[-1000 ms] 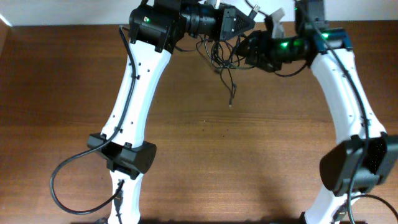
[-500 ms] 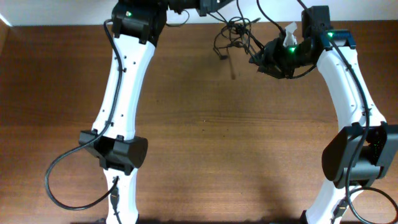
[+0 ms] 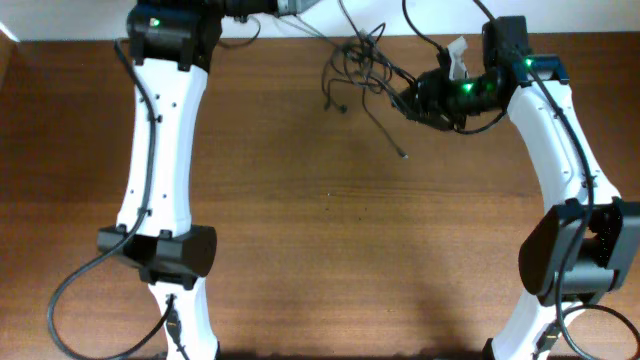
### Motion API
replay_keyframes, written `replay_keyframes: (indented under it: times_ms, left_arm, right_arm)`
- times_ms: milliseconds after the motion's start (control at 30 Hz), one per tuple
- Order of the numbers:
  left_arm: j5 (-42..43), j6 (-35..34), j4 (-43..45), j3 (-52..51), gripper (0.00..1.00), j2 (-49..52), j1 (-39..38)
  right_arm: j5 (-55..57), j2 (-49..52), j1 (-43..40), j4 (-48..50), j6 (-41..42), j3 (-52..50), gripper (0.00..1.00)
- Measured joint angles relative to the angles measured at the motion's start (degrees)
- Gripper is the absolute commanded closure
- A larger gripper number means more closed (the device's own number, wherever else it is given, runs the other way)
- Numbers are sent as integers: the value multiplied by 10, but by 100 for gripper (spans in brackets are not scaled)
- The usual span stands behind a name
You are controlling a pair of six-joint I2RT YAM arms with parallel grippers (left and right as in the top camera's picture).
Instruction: Untangle cables
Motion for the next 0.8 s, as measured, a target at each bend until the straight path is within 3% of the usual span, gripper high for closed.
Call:
replay_keyframes:
  times_ms: [100,233,367,467,633,800]
  left_arm:
    - [-51,96,-138,25,83,-38,13]
    - [-78,177,-236,40,75,-40,-33]
    - [-150,212,-311,40,49,1,-54]
    - [-232,224,-336,39,48,28,-52]
    - [-339,228,-348,39,55,105,-83]
    - [-375,317,-353,39,56,237,-125]
  right_arm:
    - [12,11,-49,-10,-45,-15,47]
    - [9,-24,-57,-28,-69,-15,47]
    - [49,-90,-54,-86,-75,-15,42]
    - [97,-94,-55,-92,-66,-15,38]
    - [141,-94,-81,-103,-58,-15,29]
    - [178,-94,-86,-127,-58,-15,27]
